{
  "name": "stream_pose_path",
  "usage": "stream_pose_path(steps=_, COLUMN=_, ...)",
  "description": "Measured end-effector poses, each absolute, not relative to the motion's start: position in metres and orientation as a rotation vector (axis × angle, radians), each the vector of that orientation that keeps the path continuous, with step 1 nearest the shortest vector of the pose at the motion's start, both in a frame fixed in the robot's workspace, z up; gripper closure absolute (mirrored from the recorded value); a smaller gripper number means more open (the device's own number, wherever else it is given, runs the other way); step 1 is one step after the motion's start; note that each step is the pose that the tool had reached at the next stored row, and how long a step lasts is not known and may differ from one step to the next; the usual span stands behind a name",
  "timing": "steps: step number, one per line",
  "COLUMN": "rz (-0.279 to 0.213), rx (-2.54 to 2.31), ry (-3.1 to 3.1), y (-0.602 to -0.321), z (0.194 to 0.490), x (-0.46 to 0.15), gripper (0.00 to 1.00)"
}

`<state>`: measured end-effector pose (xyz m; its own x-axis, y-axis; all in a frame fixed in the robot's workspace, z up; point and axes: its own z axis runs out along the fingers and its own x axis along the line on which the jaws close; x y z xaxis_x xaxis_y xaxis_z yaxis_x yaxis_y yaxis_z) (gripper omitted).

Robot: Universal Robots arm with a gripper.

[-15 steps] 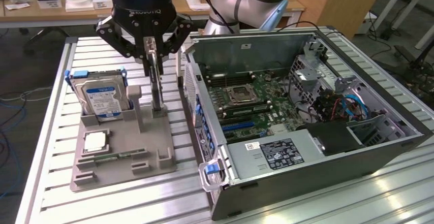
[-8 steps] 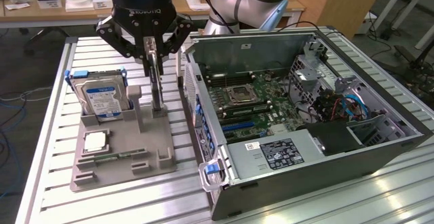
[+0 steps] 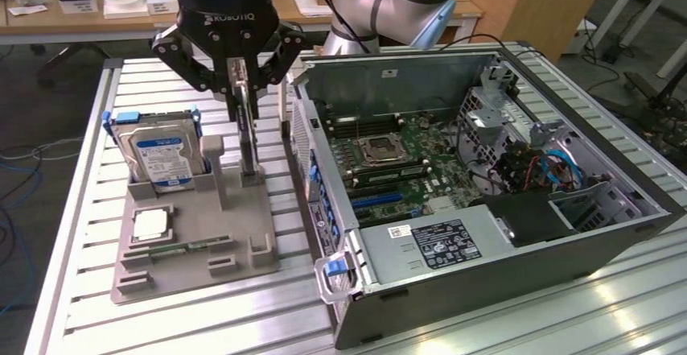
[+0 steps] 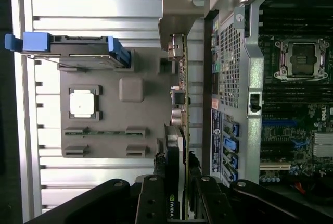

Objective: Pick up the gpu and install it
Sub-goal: 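Pick up the gpu and move the gpu toward the slot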

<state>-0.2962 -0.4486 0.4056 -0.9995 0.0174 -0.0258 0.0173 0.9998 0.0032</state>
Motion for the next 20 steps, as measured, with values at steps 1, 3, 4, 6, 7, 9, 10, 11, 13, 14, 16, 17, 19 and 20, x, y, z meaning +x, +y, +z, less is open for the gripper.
stream_pose_path(steps=1, rz=0.001, rx=0.027, ry=3.116, y=-0.4483, z=0.4055, x=-0.2962, gripper=0.73)
stream_pose_path(steps=3, rz=-0.005, rx=0.027, ry=3.116, y=-0.4478, z=0.4056, x=-0.2961, gripper=0.73)
stream_pose_path(steps=4, rz=-0.008, rx=0.027, ry=3.116, y=-0.4477, z=0.4056, x=-0.2961, gripper=0.73)
stream_pose_path(steps=6, rz=-0.012, rx=0.027, ry=3.115, y=-0.4474, z=0.4056, x=-0.2961, gripper=0.73)
stream_pose_path(steps=7, rz=-0.013, rx=0.027, ry=3.115, y=-0.4473, z=0.4056, x=-0.2962, gripper=0.73)
stream_pose_path(steps=9, rz=-0.017, rx=0.027, ry=3.115, y=-0.4469, z=0.4057, x=-0.2962, gripper=0.73)
stream_pose_path(steps=10, rz=-0.019, rx=0.027, ry=3.115, y=-0.4468, z=0.4057, x=-0.2961, gripper=0.73)
stream_pose_path(steps=11, rz=-0.021, rx=0.027, ry=3.115, y=-0.4466, z=0.4057, x=-0.2962, gripper=0.73)
stream_pose_path(steps=13, rz=-0.024, rx=0.027, ry=3.115, y=-0.4463, z=0.4057, x=-0.2961, gripper=0.73)
stream_pose_path(steps=14, rz=-0.026, rx=0.027, ry=3.115, y=-0.4461, z=0.4057, x=-0.2961, gripper=0.73)
stream_pose_path(steps=16, rz=-0.029, rx=0.027, ry=3.115, y=-0.4457, z=0.4057, x=-0.2961, gripper=0.73)
stream_pose_path(steps=17, rz=-0.031, rx=0.027, ry=3.115, y=-0.4455, z=0.4058, x=-0.2961, gripper=0.73)
stream_pose_path(steps=19, rz=-0.035, rx=0.026, ry=3.115, y=-0.4451, z=0.4057, x=-0.2962, gripper=0.73)
stream_pose_path(steps=20, rz=-0.037, rx=0.026, ry=3.115, y=-0.445, z=0.4057, x=-0.2961, gripper=0.73)
